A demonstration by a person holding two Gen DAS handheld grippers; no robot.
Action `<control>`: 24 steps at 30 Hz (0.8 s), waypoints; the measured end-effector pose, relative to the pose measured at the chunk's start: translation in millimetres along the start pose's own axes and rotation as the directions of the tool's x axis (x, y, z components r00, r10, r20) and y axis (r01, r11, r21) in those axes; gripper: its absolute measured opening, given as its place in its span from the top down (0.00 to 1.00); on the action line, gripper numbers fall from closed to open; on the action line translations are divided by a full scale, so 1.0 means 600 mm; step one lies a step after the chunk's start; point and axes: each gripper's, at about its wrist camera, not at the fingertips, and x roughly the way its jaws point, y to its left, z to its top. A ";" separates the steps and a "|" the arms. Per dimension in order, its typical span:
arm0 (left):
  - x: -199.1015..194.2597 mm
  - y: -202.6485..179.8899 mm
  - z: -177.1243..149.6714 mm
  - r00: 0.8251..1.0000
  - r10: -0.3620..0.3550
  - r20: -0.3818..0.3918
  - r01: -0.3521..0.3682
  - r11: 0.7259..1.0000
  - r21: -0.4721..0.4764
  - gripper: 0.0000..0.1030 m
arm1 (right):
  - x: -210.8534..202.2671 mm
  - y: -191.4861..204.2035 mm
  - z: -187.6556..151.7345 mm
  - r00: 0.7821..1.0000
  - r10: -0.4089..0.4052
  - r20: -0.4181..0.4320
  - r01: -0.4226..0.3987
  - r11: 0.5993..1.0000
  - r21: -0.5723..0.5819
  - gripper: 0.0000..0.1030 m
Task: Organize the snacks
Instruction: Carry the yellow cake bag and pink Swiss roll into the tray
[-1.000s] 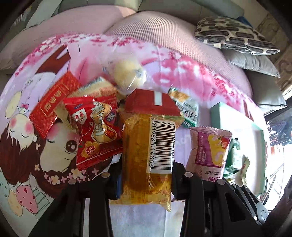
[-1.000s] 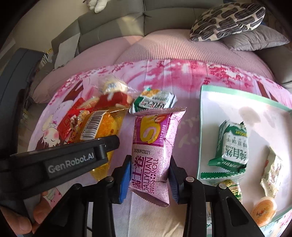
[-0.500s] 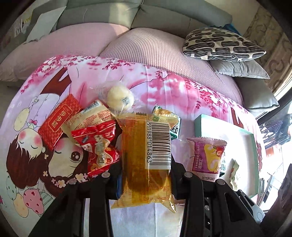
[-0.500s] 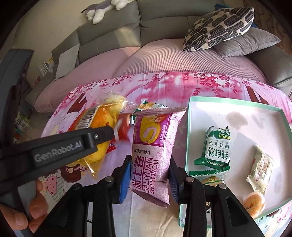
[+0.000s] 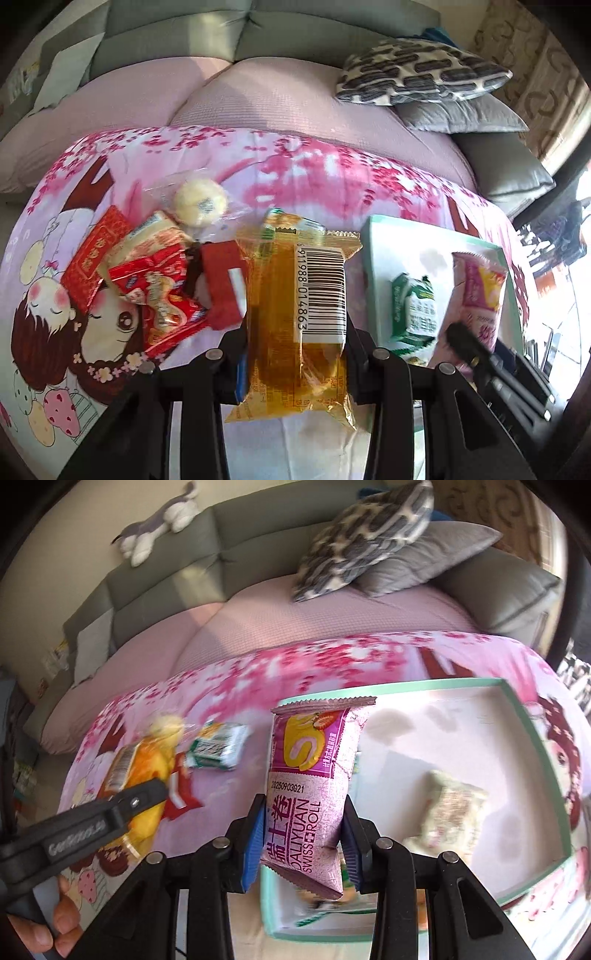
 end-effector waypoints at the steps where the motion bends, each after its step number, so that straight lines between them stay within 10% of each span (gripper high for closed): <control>1: 0.002 -0.011 -0.002 1.000 -0.013 -0.002 0.013 1.000 0.017 0.60 | -0.003 -0.019 0.003 1.000 -0.020 0.005 0.020 0.999 0.028 0.61; 16: 0.027 -0.197 -0.029 0.992 -0.126 0.012 0.118 0.951 0.284 0.60 | -0.064 -0.224 0.006 0.955 -0.292 0.045 0.264 0.910 0.320 0.61; 24: 0.054 -0.236 -0.030 0.987 -0.162 -0.005 0.155 0.933 0.325 0.60 | -0.057 -0.249 -0.003 0.960 -0.278 0.021 0.253 0.903 0.347 0.61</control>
